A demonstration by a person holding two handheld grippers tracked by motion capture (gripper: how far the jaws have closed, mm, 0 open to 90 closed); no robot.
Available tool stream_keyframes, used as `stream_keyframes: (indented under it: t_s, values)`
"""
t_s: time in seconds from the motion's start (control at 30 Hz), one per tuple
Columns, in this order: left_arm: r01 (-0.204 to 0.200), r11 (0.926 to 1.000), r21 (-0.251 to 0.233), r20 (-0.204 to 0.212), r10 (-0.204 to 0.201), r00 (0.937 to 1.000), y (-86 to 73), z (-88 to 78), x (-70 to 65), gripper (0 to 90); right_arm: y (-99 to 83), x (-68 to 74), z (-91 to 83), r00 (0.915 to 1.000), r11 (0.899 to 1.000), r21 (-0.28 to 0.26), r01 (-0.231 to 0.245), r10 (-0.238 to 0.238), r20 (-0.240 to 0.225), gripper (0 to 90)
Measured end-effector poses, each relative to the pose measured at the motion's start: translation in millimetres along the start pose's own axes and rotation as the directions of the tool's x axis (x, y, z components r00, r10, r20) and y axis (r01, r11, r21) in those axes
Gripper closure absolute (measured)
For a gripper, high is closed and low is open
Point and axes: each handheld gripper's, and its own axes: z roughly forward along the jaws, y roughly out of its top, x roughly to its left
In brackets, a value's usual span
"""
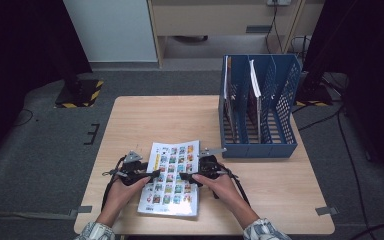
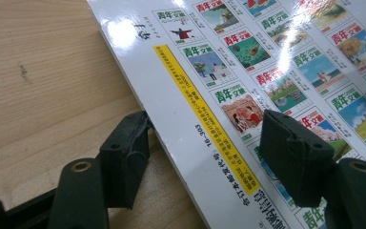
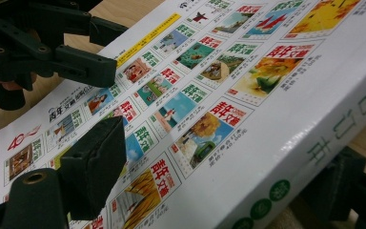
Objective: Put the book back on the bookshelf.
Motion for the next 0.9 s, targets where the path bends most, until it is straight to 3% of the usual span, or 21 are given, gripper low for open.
stream_keyframes:
  t_s: [0.07, 0.13, 0.33, 0.67, 0.9]
  values:
    - [-0.001, 1.0000, 0.002, 0.001, 0.001, 1.0000, 0.1, 0.3, -0.1, 33.0, 2.9, 1.4, -0.8, 0.9999, 1.000, 0.012, 0.015, -0.015, 0.007, 23.0]
    - [-0.005, 1.0000, -0.001, 0.000, 0.005, 1.0000, 0.0, 0.9, -0.8, 32.6, 5.6, 3.7, -1.9, 0.9999, 1.000, -0.003, 0.001, -0.001, -0.017, 25.0]
    - [0.001, 1.0000, -0.007, -0.003, -0.001, 1.0000, -0.5, 2.1, -2.2, 31.0, 14.7, 17.4, -5.7, 0.9997, 1.000, -0.022, 0.012, -0.013, -0.020, 22.9]
    - [-0.004, 0.9999, -0.014, 0.000, 0.004, 1.0000, -0.6, 4.0, -2.6, 29.7, 16.2, 22.0, -0.3, 0.9996, 1.000, 0.001, -0.023, 0.023, -0.015, 22.5]
    - [-0.001, 0.9997, -0.023, -0.006, 0.001, 1.0000, -0.8, 5.9, -4.6, 27.7, 15.6, 24.8, 1.2, 0.9990, 0.999, -0.015, -0.045, 0.045, -0.006, 22.5]
